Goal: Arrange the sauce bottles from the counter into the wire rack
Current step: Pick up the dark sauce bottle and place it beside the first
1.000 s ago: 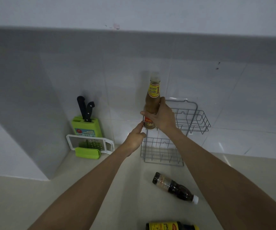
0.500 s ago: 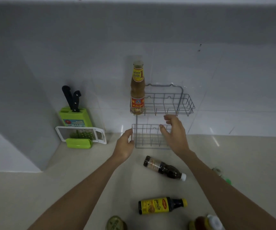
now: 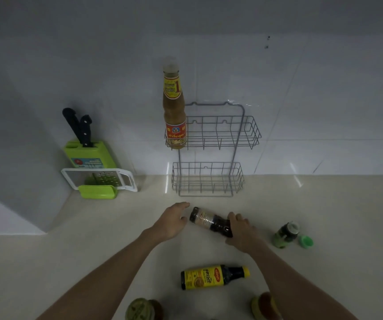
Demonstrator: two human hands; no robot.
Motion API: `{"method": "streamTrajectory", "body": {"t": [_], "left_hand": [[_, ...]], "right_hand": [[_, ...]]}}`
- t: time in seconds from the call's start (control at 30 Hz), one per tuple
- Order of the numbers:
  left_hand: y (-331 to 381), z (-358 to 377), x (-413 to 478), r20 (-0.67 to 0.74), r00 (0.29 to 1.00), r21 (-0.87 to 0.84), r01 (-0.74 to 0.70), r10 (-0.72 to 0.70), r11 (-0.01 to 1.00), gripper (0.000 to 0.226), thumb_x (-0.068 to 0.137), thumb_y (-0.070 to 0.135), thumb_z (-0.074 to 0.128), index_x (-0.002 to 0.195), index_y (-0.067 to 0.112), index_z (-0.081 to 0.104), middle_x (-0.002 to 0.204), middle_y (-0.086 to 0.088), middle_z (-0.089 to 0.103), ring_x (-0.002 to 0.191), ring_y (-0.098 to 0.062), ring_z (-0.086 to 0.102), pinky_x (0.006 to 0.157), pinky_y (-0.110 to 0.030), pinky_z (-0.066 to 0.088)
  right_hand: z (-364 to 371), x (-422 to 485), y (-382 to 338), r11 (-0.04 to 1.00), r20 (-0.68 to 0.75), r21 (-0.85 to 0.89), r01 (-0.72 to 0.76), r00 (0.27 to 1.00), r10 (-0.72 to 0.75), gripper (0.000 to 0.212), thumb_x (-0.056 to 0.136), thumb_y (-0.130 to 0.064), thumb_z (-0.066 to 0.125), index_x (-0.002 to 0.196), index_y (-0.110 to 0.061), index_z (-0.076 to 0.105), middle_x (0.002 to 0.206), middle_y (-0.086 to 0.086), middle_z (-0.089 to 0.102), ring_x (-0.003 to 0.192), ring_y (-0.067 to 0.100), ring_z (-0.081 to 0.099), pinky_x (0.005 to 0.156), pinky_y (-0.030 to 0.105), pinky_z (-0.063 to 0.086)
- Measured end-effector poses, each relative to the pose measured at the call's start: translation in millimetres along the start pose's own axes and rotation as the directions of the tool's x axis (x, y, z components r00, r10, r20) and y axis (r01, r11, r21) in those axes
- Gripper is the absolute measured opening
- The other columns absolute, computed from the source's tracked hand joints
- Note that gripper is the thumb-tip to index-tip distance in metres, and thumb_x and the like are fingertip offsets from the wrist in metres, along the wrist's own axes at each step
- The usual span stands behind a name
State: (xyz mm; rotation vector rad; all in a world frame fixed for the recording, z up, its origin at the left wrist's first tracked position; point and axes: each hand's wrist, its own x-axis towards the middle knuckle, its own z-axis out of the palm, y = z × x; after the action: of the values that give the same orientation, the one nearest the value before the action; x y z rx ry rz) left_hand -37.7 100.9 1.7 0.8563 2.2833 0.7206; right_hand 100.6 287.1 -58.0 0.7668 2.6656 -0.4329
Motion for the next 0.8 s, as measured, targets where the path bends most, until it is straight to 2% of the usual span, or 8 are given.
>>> {"method": "streamTrajectory", "body": {"t": [0.27, 0.33, 0.4, 0.53, 0.63, 0.8], "left_hand": [[1, 2, 4, -0.007, 0.999, -0.007, 0.043, -0.043, 0.999, 0.050, 0.095, 0.007, 0.044, 0.145, 0.010, 0.036, 0.153, -0.006, 0.036, 0.141, -0.018, 0.034, 0.111, -0.017, 0.020], [1, 2, 3, -0.012, 0.999, -0.021, 0.052, -0.052, 0.998, 0.050, 0.096, 0.007, 0.043, 0.146, 0.011, 0.035, 0.153, -0.006, 0.036, 0.141, -0.018, 0.033, 0.111, -0.017, 0.020], [1, 2, 2, -0.023, 0.998, -0.037, 0.058, -0.059, 0.998, 0.050, 0.096, 0.007, 0.043, 0.145, 0.011, 0.035, 0.153, -0.006, 0.036, 0.141, -0.018, 0.033, 0.107, -0.014, 0.018], [3, 1, -1, -0.070, 0.995, -0.096, 0.068, -0.075, 0.993, 0.050, 0.095, 0.006, 0.044, 0.145, 0.011, 0.037, 0.152, -0.005, 0.037, 0.141, -0.017, 0.034, 0.103, -0.011, 0.017], [7, -4, -3, -0.101, 0.992, -0.137, 0.060, -0.074, 0.989, 0.050, 0.095, 0.005, 0.045, 0.144, 0.011, 0.038, 0.152, -0.005, 0.038, 0.141, -0.017, 0.034, 0.104, -0.012, 0.018], [20, -26, -11, -0.221, 0.974, -0.205, -0.004, -0.043, 0.979, 0.053, 0.093, 0.001, 0.045, 0.145, 0.010, 0.037, 0.152, -0.005, 0.038, 0.141, -0.019, 0.034, 0.109, -0.015, 0.020]], "right_hand": [[5, 6, 11, 0.995, -0.067, -0.055, 0.088, 0.994, -0.092, 0.054, 0.083, -0.036, 0.065, 0.126, -0.018, 0.038, 0.124, 0.005, 0.049, 0.108, 0.028, 0.055, 0.088, 0.040, 0.041], [-1, 5, 13, 0.995, -0.095, 0.002, 0.096, 0.991, -0.095, 0.051, 0.080, -0.040, 0.064, 0.123, -0.020, 0.045, 0.120, 0.003, 0.053, 0.108, 0.027, 0.056, 0.088, 0.039, 0.039], [-8, 1, 12, 0.990, -0.189, 0.101, 0.099, 0.979, -0.079, 0.048, 0.076, -0.044, 0.065, 0.118, -0.024, 0.054, 0.112, -0.001, 0.060, 0.103, 0.024, 0.059, 0.086, 0.037, 0.040], [-28, -8, -4, 0.896, -0.391, 0.420, 0.147, 0.920, 0.033, 0.043, 0.069, -0.038, 0.075, 0.108, -0.025, 0.063, 0.098, -0.004, 0.069, 0.090, 0.018, 0.064, 0.076, 0.029, 0.049], [-43, -11, -26, 0.845, -0.511, 0.486, 0.222, 0.857, 0.069, 0.036, 0.068, -0.031, 0.080, 0.100, -0.020, 0.068, 0.094, -0.002, 0.065, 0.086, 0.016, 0.062, 0.074, 0.026, 0.047], [-71, -17, -37, 0.836, -0.567, 0.492, 0.241, 0.818, 0.098, 0.028, 0.068, -0.031, 0.082, 0.078, -0.012, 0.064, 0.078, 0.005, 0.059, 0.071, 0.022, 0.056, 0.060, 0.027, 0.038]]}}
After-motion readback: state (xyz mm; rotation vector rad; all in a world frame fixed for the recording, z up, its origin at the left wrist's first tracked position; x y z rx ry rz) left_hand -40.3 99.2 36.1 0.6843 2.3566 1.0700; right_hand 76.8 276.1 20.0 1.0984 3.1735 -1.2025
